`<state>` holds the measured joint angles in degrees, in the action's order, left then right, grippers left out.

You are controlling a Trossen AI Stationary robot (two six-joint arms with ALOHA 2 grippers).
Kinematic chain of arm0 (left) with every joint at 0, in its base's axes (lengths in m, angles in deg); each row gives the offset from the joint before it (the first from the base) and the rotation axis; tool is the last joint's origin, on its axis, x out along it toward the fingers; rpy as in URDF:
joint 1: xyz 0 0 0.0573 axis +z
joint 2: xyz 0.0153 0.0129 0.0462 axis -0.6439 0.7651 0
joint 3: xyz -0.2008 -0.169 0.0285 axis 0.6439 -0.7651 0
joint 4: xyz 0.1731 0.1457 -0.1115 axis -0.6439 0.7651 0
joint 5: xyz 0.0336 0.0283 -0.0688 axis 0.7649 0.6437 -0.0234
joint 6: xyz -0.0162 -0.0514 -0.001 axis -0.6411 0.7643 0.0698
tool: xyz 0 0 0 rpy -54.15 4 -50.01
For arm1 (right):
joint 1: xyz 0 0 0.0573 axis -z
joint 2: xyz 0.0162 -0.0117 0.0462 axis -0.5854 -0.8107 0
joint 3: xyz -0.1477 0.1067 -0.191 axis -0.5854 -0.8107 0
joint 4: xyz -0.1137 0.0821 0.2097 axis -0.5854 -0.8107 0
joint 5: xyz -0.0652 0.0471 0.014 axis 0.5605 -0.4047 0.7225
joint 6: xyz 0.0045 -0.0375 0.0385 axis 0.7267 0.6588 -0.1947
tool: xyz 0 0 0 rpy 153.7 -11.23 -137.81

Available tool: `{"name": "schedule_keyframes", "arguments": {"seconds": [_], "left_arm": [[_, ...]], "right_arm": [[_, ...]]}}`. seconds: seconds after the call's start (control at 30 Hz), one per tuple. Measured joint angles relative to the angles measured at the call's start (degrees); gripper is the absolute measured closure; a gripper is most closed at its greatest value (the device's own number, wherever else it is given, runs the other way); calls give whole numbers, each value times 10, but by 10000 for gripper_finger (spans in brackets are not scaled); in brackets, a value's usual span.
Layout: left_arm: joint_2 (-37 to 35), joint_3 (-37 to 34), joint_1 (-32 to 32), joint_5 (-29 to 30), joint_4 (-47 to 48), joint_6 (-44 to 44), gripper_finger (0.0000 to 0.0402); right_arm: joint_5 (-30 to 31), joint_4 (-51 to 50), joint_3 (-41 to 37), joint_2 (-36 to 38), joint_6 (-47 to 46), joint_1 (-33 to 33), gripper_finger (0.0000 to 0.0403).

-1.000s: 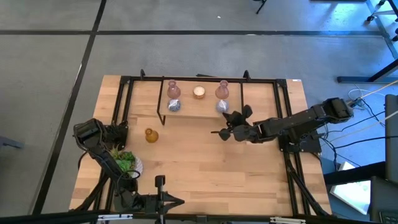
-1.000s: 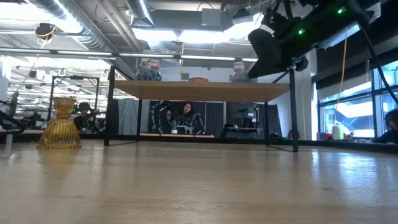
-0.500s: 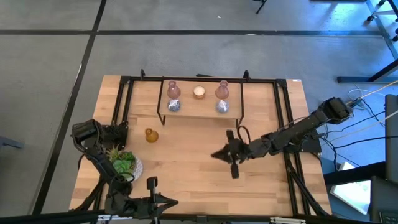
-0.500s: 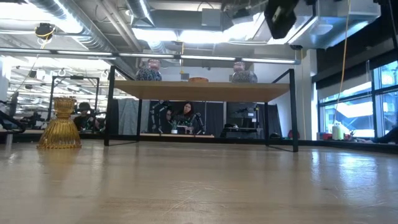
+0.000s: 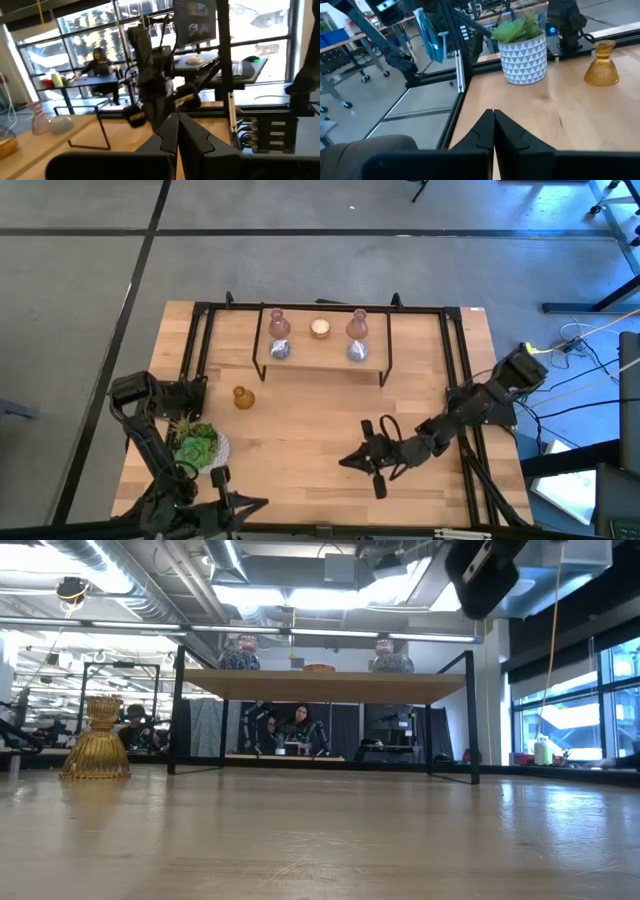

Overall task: Pick & Place candle stick holders
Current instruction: Put the orange glass candle holder on the shelf

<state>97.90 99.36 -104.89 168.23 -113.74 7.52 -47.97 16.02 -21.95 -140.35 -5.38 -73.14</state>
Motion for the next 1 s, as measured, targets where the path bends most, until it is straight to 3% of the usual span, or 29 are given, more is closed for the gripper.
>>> {"name": "schedule_keyframes", "arguments": {"seconds": [0.1,0.27,0.43,0.53,0.67,0.77,0.87,1.0], "left_arm": [[0,-1,-3,-33,0,-3,400],[-6,-17,1,-182,5,-35,400],[-80,-17,49,-131,33,-89,400],[-144,-17,73,-154,153,-64,400],[-244,-16,114,-229,393,90,400],[-293,-27,145,-245,589,253,400],[-339,-89,156,-211,690,389,400],[-425,-207,137,-100,771,583,400]], "right_arm": [[-29,51,0,-39,-3,6,398],[-63,84,37,-85,-2,7,397],[-63,60,89,-88,30,1,397],[-63,51,115,-88,62,-11,397],[-63,32,134,-88,102,-28,397],[-63,29,134,-88,116,-38,397],[-63,8,134,-88,116,-43,397],[-52,-14,134,-88,112,-48,397]]}}
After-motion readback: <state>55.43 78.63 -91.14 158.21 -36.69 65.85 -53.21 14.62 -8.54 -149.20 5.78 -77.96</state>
